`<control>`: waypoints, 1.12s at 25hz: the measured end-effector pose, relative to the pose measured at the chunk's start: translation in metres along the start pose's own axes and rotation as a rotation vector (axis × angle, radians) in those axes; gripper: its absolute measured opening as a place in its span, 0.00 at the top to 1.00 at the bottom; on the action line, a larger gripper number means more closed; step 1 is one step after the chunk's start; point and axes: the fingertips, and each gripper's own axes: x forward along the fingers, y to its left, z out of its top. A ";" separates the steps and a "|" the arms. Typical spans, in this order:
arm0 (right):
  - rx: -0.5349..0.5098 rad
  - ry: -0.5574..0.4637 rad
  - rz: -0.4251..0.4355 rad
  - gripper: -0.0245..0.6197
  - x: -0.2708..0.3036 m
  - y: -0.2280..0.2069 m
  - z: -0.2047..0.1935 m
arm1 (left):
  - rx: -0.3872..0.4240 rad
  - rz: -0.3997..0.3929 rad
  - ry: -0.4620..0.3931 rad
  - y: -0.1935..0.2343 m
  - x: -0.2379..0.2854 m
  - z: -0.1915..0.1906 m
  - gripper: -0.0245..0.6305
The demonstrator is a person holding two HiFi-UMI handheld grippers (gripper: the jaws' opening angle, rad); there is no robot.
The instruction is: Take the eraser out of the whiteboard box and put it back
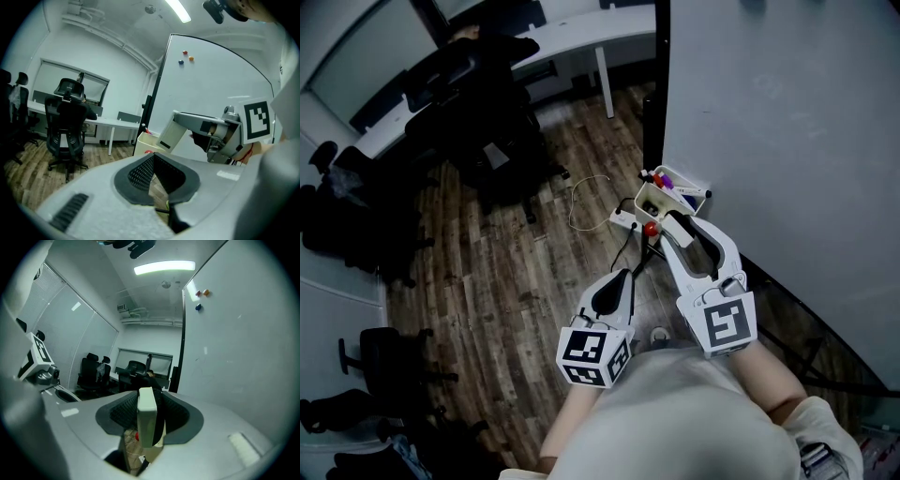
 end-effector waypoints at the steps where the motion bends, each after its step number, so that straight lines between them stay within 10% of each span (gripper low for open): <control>1: -0.007 -0.006 0.001 0.70 -0.002 0.001 0.001 | 0.001 -0.001 0.001 -0.001 -0.002 -0.001 0.96; 28: 0.023 -0.018 -0.030 0.70 -0.060 0.038 0.017 | 0.011 -0.042 0.010 -0.030 -0.048 -0.017 0.96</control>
